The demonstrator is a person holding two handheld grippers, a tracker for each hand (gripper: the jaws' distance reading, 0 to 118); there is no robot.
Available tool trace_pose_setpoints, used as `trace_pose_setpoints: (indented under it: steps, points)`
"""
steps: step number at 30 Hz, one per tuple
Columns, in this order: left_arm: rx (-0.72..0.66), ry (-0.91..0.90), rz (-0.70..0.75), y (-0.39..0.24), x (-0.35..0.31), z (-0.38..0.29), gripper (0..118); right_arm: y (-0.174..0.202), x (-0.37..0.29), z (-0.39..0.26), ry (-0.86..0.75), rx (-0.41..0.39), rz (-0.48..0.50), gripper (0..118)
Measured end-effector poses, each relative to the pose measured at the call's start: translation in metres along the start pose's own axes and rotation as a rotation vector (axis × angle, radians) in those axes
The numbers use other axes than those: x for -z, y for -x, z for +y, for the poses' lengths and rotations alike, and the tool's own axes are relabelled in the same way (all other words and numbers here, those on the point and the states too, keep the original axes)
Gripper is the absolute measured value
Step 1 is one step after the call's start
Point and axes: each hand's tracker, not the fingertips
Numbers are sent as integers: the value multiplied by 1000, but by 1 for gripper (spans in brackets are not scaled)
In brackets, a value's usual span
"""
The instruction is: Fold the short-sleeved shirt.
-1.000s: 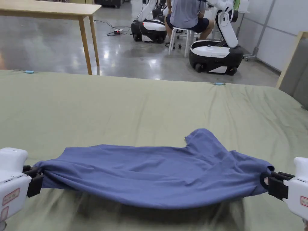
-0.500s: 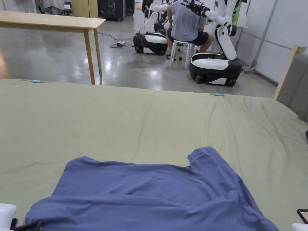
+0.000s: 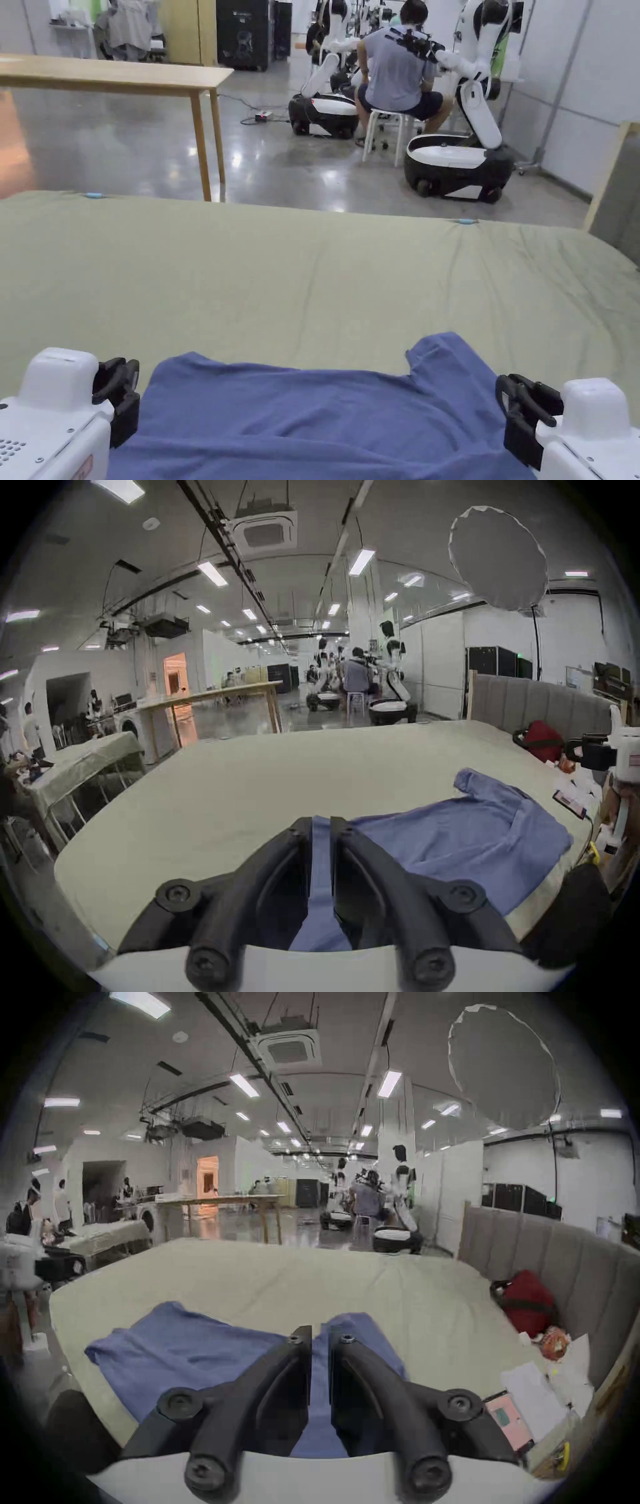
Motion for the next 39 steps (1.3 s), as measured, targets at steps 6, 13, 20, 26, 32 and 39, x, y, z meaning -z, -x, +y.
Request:
trace_pose_setpoints:
  steps: [6,13,20,26,32,39]
  points:
    - [18,157,1,10,52,-11,10,3,14,-6,21,-24,-13,11]
    - [85,368,6,26,172,-10,90,-26,43,-11,111,7,-57,11]
    - [116,507,10,21,269,-22,111,-74,99,-17,275,9,-141,11]
    - [87,559,-51,14,280,-35,18,-119,197,-17,473,-10,-175,49]
    - [113,507,-48,10,255,-20,11,-142,278,-34,643,-57,-205,108]
    - [127,499,-53,10,250,-11,6,-142,278,-54,677,78,-155,29]
